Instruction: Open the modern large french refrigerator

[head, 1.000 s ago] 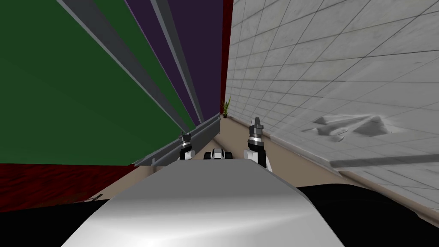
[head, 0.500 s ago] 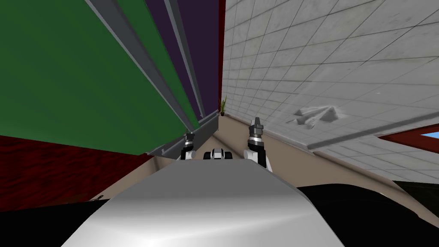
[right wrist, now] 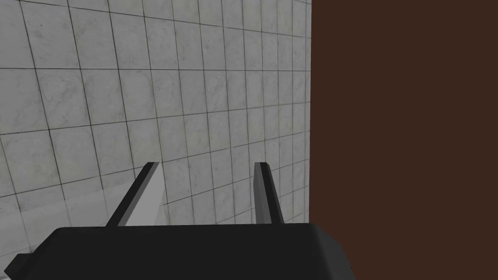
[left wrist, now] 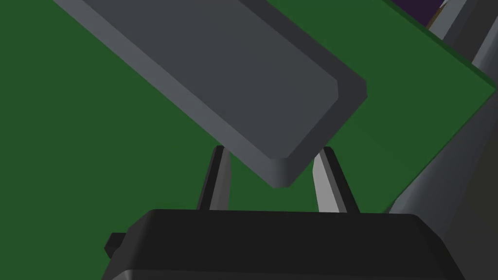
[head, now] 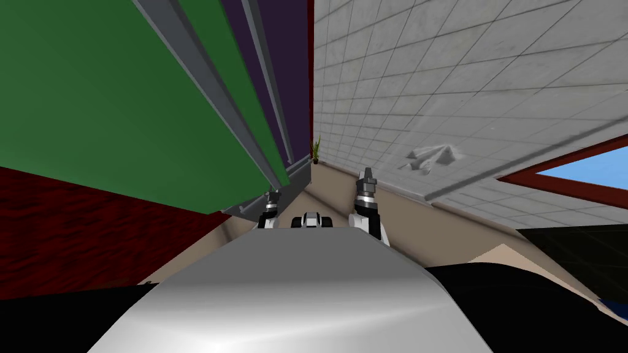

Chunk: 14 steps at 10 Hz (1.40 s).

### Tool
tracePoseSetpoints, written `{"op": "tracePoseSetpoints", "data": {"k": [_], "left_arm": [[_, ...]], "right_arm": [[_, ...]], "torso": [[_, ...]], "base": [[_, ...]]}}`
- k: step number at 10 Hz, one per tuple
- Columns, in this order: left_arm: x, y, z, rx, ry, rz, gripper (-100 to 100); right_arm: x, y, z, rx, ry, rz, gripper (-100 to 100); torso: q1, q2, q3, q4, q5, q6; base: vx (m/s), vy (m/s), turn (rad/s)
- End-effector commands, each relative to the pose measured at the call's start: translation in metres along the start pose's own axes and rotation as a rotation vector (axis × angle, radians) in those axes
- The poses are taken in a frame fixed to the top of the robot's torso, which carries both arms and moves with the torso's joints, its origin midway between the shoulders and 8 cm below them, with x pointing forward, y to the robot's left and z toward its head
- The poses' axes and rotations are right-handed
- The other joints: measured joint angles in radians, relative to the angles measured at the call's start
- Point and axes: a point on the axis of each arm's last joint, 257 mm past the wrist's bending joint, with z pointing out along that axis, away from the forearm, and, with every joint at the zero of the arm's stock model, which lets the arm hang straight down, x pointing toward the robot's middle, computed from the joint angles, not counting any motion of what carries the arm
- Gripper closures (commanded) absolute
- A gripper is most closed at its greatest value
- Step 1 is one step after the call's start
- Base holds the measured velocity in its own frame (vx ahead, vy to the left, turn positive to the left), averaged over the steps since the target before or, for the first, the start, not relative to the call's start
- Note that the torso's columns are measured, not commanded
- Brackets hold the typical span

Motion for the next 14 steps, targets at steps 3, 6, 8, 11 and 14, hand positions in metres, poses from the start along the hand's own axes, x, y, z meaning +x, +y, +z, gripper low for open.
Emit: {"op": "tracePoseSetpoints", "data": {"k": [3, 6, 8, 11, 14], "left_arm": [[0.037, 0.011, -0.015, -0.062, 0.111, -0.06, 100], [0.057, 0.017, -0.028, -0.104, 0.172, -0.1, 100], [0.061, 0.017, -0.04, -0.13, 0.195, -0.105, 100], [0.08, 0.018, -0.055, -0.162, 0.263, -0.137, 100], [0.098, 0.018, -0.073, -0.197, 0.327, -0.174, 100]], "right_arm": [[0.0, 0.0, 0.0, 0.0, 0.0, 0.0, 0], [0.0, 0.0, 0.0, 0.0, 0.0, 0.0, 0], [0.0, 0.0, 0.0, 0.0, 0.0, 0.0, 0], [0.0, 0.0, 0.0, 0.0, 0.0, 0.0, 0], [0.0, 0.0, 0.0, 0.0, 0.0, 0.0, 0]], "torso": [[-0.003, -0.001, -0.001, 0.001, -0.003, -0.004], [-0.004, 0.0, 0.0, 0.002, -0.002, -0.002], [-0.006, -0.006, -0.003, 0.002, -0.004, -0.004], [0.001, 0.003, 0.002, 0.002, -0.001, -0.005], [-0.003, 0.002, 0.001, 0.003, -0.002, -0.004]], "base": [[-0.174, 0.089, -0.119], [-0.185, 0.093, -0.136], [-0.101, 0.067, -0.078], [-0.177, 0.176, -0.203], [-0.158, 0.109, -0.127]]}}
